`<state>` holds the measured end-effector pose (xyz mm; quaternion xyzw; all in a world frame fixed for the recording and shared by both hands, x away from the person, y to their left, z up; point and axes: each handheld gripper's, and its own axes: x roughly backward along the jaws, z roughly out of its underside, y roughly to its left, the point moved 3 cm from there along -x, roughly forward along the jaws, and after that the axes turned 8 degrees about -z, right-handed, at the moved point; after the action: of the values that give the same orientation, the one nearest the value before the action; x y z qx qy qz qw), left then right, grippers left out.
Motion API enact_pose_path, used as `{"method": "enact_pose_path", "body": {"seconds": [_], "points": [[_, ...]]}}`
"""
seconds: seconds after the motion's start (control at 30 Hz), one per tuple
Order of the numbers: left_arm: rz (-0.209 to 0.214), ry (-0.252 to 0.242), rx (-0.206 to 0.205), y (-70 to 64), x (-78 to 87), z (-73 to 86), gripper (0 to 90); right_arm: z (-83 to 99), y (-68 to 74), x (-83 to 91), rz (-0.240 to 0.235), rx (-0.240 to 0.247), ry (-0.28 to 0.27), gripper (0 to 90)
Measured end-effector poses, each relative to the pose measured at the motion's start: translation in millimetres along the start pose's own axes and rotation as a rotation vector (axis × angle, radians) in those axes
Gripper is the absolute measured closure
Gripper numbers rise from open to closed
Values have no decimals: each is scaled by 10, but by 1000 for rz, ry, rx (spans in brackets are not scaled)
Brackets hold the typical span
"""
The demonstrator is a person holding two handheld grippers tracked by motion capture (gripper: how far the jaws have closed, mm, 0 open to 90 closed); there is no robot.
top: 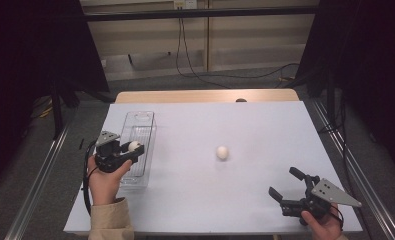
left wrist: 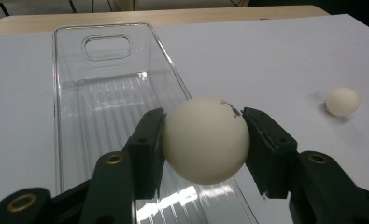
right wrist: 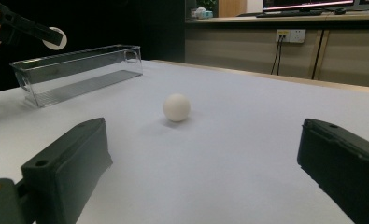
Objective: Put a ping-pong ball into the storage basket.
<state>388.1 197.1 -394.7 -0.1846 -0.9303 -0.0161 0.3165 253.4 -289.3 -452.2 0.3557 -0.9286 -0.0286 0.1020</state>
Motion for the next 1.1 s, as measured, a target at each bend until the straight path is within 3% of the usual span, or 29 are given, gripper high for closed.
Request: {"method": "enact_pose_path", "body": {"seconds": [1.1], "points": [[-42, 21, -10, 42, -76, 63, 510, -1, 1, 6, 1, -1, -2, 19]]}}
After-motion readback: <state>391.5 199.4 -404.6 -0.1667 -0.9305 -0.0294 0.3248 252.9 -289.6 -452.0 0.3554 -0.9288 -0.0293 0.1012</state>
